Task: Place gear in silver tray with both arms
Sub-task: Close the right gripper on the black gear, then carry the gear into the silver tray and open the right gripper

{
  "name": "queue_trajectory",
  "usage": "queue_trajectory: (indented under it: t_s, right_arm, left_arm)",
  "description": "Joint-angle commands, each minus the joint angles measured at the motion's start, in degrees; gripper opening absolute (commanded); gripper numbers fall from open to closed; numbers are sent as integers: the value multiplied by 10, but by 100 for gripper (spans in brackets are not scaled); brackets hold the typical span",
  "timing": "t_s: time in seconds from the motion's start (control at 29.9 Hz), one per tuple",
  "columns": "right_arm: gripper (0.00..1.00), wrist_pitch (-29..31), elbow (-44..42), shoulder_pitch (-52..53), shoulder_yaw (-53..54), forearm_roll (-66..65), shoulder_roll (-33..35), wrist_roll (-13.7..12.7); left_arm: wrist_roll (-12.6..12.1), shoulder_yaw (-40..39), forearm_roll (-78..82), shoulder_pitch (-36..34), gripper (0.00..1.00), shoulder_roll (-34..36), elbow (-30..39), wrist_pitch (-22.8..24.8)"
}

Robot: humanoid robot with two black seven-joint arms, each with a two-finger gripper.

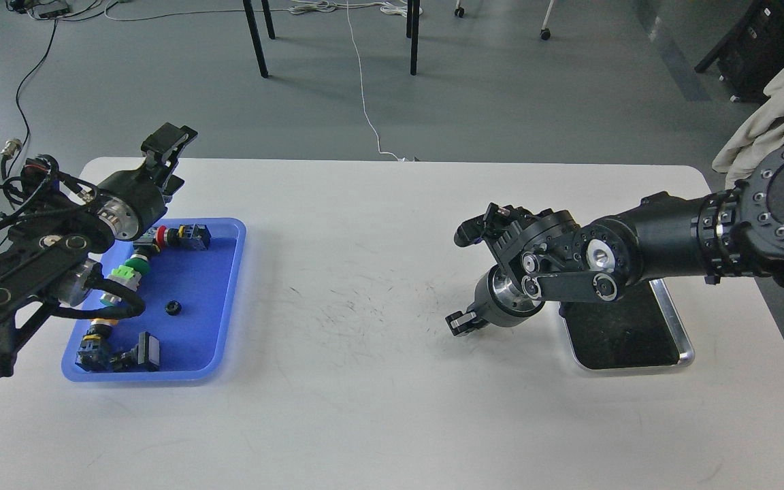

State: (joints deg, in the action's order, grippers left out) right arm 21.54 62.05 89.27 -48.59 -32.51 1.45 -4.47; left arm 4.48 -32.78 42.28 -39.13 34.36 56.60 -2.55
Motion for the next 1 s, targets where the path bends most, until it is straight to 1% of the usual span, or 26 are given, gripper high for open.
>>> queue_trajectory:
  t_s: [0.0,0.1,0.17,0.23,0.33,0.47,0.6,0.7,0.77,0.84,0.97]
  right_arm:
    - [2,0,3,21,6,9,8,1]
    - [2,4,23,70,19,10,49,2]
    - [2,22,55,99,32,6,88,2]
    - [2,40,75,132,39,2,142,5]
    - [2,65,70,151,39,-23,214,12]
    - [2,65,42,113,38,-108,293,33]
    - [2,65,34,34,55,-162,362,34]
    - [1,65,34,-23,75,-167,373,34]
    - [1,46,33,-49,77,-169,373,33]
    - [2,25,20,-64,78,-176,370,33]
    - [1,11,-4,-82,87,-176,353,31]
  left_arm:
    - [0,0,0,-1,98,-1,0,0]
    - [0,0,0,-1,98,-3,0,0]
    - [0,0,0,-1,98,-3,0,-1]
    - [0,0,0,-1,98,-5,0,-1]
    - [0,0,0,-1,98,-7,0,-1]
    - [0,0,1,-2,98,-19,-4,-6]
    - [-1,1,1,-2,98,-27,-5,-11]
    - [-1,1,2,-1,98,-27,-5,-11]
    - [-1,3,2,-1,98,-27,-5,-11]
    - [-1,3,2,-1,98,-27,-6,-11]
    - [-1,3,2,-2,98,-27,-6,-11]
